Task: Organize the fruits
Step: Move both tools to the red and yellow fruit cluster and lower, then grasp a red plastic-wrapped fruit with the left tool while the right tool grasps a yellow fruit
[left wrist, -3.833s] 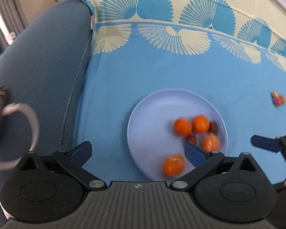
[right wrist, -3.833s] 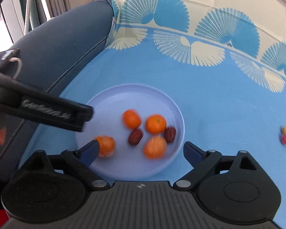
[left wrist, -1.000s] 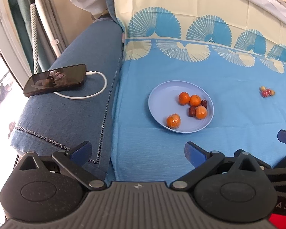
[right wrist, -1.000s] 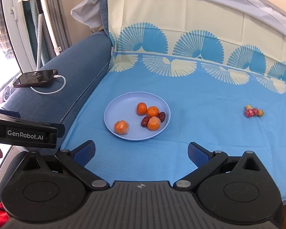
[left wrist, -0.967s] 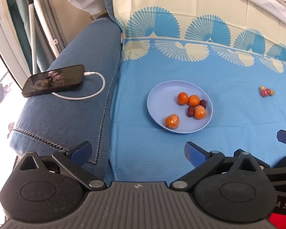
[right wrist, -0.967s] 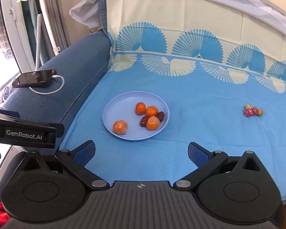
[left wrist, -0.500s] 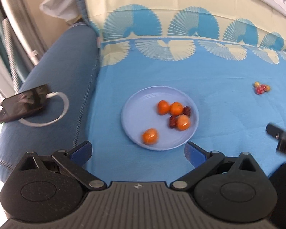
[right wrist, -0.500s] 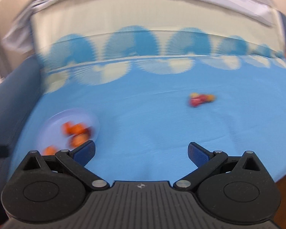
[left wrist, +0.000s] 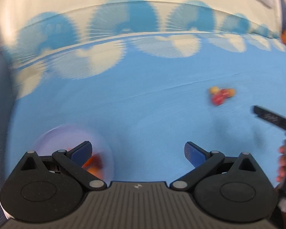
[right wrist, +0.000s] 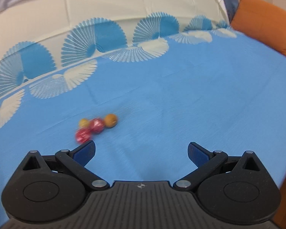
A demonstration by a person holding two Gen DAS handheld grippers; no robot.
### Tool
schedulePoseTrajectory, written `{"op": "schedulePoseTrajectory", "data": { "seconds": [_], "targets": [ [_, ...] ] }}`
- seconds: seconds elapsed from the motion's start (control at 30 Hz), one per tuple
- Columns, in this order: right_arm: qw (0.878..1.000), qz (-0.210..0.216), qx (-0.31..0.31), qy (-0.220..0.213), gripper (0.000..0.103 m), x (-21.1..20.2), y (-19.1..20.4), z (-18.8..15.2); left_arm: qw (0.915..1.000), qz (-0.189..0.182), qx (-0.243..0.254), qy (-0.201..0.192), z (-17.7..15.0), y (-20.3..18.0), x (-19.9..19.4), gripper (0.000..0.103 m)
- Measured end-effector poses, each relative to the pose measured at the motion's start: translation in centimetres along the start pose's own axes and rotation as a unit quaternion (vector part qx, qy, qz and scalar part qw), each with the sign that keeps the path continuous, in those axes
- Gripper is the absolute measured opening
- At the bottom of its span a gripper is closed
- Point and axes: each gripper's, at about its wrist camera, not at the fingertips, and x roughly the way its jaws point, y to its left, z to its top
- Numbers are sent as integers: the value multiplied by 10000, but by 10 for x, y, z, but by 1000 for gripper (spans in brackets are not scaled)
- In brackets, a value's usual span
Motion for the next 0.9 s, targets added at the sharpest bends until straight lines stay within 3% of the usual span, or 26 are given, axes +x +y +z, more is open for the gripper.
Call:
{"op": "schedulePoseTrajectory", "data": {
  "seconds": [0.17, 0.27, 0.43, 0.53, 0.57, 0.6, 0.67, 0.7, 0.8, 0.9],
  "targets": [
    [9952, 283, -927, -107, 98, 55, -9, 10, 9972, -599, 454, 9, 43, -68, 76, 103],
    [9892, 708, -1283, -67, 96, 74, -18, 15, 9933, -875, 735, 156, 57, -105, 118, 103],
    [9859, 943, -1372, -154, 96, 85, -26, 21, 9893, -895, 1129, 223, 67, -143, 166, 103],
    [9874, 879, -1312, -130, 95, 93, -29, 21, 9893, -996, 1044, 208, 73, -146, 179, 99],
    [9876, 911, -1275, -128, 95, 96, -31, 21, 9892, -1030, 1015, 226, 74, -145, 182, 91],
    [9878, 925, -1246, -138, 95, 97, -32, 21, 9888, -1083, 992, 263, 74, -143, 185, 73],
    [9873, 949, -1267, -171, 95, 99, -31, 20, 9879, -1146, 1001, 300, 75, -141, 189, 57],
    [9859, 995, -1332, -190, 96, 99, -29, 20, 9880, -1151, 1007, 199, 75, -138, 186, 34],
    [9753, 1322, -1741, -305, 95, 96, -15, 15, 9871, -1306, 910, 175, 76, -124, 185, 33],
    [9638, 1562, -2124, -404, 91, 96, 3, 13, 9893, -1206, 804, 146, 74, -110, 184, 33]
  ]
}}
